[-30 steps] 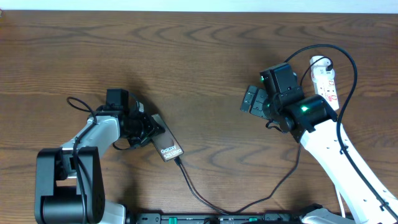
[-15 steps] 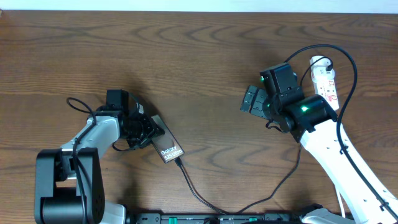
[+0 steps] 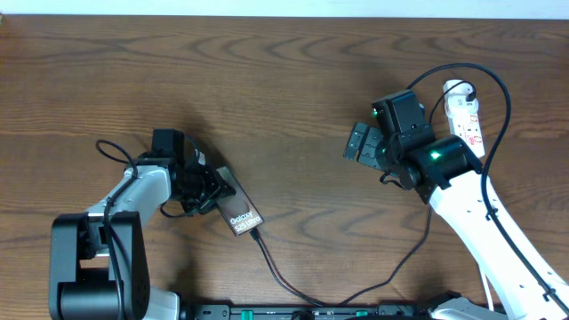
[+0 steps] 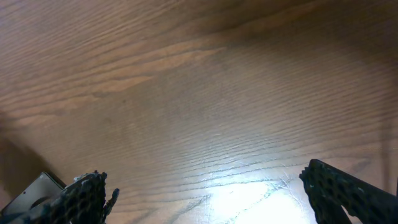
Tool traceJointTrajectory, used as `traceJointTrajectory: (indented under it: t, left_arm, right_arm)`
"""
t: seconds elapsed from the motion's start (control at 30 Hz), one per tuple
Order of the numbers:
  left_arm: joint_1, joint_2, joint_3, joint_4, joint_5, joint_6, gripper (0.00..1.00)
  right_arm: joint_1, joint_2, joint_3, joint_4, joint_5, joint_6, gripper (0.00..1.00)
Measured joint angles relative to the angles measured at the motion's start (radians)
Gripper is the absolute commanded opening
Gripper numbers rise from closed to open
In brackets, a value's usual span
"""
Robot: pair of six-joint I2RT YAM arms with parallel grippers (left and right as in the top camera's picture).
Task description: Plug charger to phone and switch on socket
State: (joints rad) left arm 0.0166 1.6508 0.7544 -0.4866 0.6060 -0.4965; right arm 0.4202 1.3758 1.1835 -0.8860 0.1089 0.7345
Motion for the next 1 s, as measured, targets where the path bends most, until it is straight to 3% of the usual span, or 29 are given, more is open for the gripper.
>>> traceJointTrajectory:
  t: [0.77,0.87,1.0]
  left_arm:
    - [0.000,-0.010,0.007,-0.063,-0.037,0.000,0.40]
    - [0.000,-0.010,0.007,-0.063,-0.037,-0.001,0.48]
    - [0.000,-0.014,0.010,-0.066,-0.036,-0.001,0.49]
  right_arm:
    - [0.000,0.000,0.000,-0.004,0.000,0.000,0.99]
    - [0.000,0.000,0.000,-0.004,0.000,0.000,0.99]
    - [0.000,0.000,0.000,-0.004,0.000,0.000,0.99]
